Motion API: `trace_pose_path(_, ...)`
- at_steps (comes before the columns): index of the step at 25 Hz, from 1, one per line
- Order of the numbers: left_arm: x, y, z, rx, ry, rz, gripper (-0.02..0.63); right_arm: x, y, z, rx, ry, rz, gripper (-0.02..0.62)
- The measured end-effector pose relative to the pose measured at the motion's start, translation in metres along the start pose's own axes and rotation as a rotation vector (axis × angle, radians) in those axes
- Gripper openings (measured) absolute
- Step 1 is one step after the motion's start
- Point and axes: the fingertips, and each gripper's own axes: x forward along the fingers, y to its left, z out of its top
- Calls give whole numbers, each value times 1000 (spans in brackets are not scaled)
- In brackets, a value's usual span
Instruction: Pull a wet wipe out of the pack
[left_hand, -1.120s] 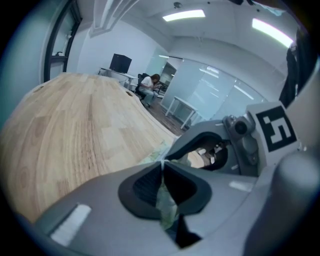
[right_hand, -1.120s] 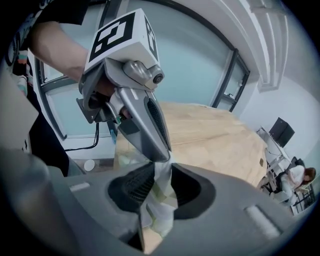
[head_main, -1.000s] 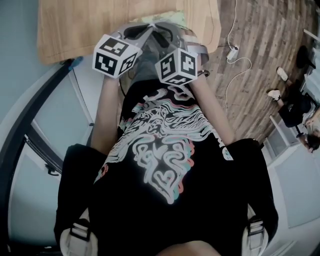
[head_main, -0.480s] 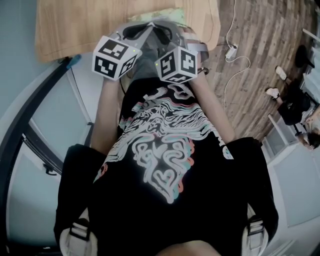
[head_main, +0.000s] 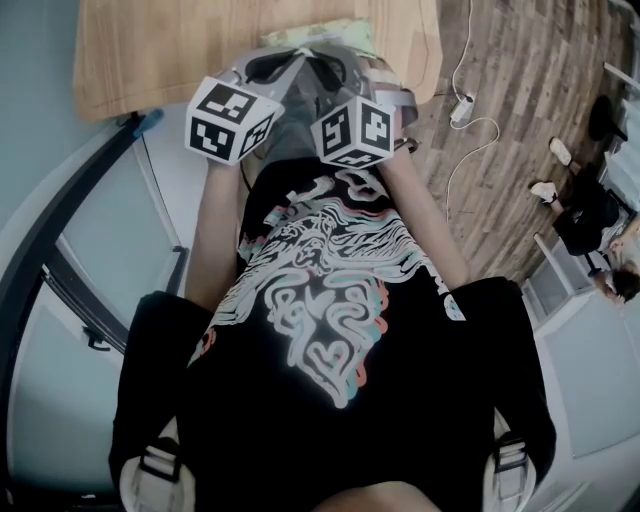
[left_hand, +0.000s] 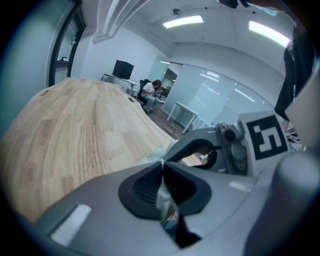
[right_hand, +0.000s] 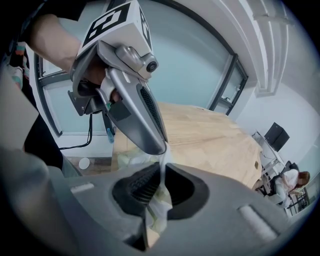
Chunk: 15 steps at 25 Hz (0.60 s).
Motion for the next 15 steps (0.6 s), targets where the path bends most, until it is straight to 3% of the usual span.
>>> trace_pose_path(15, -7, 2, 5, -8, -14, 4, 0, 0, -3, -2, 40, -1, -8, 31)
